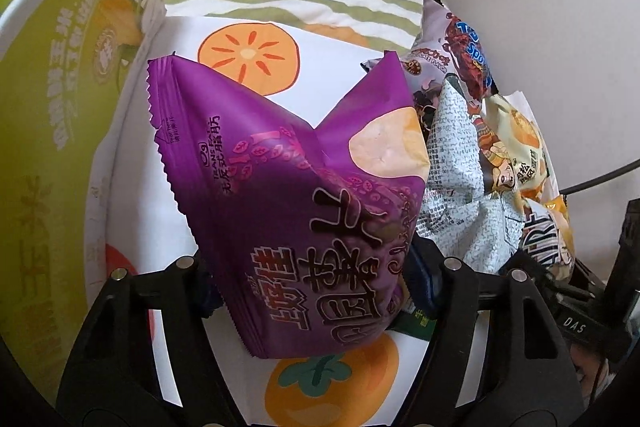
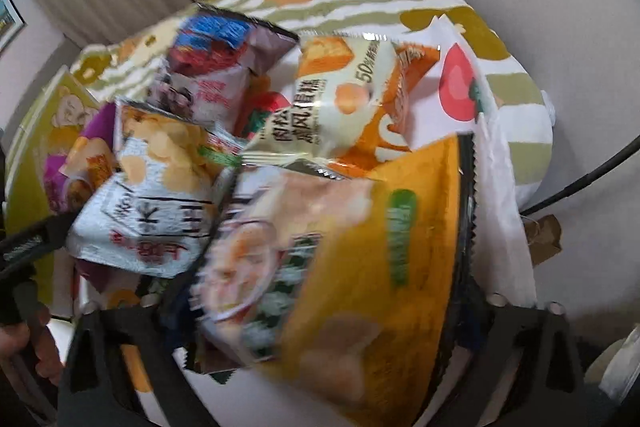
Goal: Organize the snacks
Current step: 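Grasp the purple bag with the left tool while the right tool grasps the yellow TATRE bag, then carry the purple and yellow bags into the green box and release both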
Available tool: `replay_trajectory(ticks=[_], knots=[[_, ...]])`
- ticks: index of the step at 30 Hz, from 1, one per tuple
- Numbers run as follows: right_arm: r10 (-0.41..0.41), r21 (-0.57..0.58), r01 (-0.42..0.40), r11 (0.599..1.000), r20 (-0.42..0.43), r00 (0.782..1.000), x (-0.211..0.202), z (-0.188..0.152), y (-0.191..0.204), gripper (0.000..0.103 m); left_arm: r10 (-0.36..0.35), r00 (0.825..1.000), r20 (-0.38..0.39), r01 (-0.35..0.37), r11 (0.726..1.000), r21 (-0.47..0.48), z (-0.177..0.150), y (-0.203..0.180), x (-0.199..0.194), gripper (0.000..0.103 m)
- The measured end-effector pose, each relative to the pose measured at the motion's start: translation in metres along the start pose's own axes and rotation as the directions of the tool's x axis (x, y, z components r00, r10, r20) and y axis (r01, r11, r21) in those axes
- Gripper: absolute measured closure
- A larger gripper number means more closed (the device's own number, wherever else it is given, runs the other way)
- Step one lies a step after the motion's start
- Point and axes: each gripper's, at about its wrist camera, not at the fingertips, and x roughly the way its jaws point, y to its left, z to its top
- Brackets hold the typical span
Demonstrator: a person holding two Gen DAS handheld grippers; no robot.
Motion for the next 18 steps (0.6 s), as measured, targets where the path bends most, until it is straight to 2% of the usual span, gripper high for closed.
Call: replay_trajectory(ticks=[1, 4, 11, 18], knots=[[0.005, 0.001, -0.005, 1.000, 0.008, 1.000, -0.003, -0.002, -0.001, 0.026, 0.004, 1.000, 0.002, -0.004, 1.000, 0.003, -0.001, 0.000, -0.002, 0.036], [0.010, 0.020, -0.011, 1.000, 0.031, 0.999, -0.011, -0.006, -0.005, 0.029, 0.020, 1.000, 0.016, -0.020, 1.000, 0.017, -0.004, -0.004, -0.009, 0.041], [0.015, 0.014, -0.016, 1.000, 0.067, 0.998, -0.033, -0.008, -0.006, 0.029, 0.034, 0.998, 0.054, -0.036, 0.999, 0.032, -0.008, -0.012, -0.030, 0.048], [0.017, -0.045, -0.011, 0.999, 0.121, 0.993, -0.070, -0.011, 0.002, 0.029, 0.028, 0.992, 0.127, -0.033, 0.999, 0.039, -0.014, -0.026, -0.073, 0.048]])
